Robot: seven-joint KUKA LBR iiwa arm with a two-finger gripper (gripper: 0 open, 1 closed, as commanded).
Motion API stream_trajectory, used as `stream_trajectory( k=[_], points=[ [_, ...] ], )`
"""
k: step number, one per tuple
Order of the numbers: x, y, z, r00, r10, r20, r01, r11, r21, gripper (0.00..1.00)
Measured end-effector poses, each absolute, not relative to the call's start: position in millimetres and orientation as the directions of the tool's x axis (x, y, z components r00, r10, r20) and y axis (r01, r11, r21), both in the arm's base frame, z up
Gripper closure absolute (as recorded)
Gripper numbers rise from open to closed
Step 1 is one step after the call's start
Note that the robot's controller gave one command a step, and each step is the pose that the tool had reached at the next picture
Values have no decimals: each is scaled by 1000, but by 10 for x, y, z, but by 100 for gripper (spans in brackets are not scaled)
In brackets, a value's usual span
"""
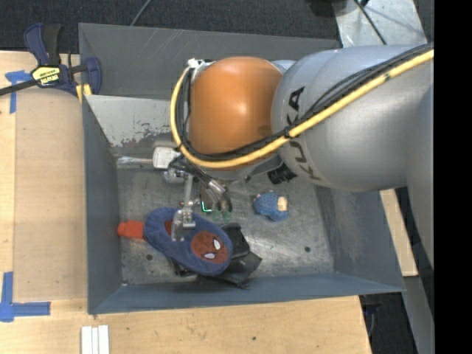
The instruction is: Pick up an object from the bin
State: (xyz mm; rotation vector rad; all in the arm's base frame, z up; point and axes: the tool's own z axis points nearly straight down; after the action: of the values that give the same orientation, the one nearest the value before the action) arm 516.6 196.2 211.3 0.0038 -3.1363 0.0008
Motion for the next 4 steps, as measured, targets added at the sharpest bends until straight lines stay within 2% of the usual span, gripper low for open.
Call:
stream_trajectory(
  k=[1,2,3,4],
  points=[
    [5164,1541,1323,-947,-320,-20,-320,947,13,0],
    [5320,1603,1260,-933,-357,-40,-357,934,7,0],
    [5426,1554,1136,-957,-287,-42,-288,958,2,0],
    [5674,1887,843,-860,-510,-9,-510,860,-7,0]
  ],
)
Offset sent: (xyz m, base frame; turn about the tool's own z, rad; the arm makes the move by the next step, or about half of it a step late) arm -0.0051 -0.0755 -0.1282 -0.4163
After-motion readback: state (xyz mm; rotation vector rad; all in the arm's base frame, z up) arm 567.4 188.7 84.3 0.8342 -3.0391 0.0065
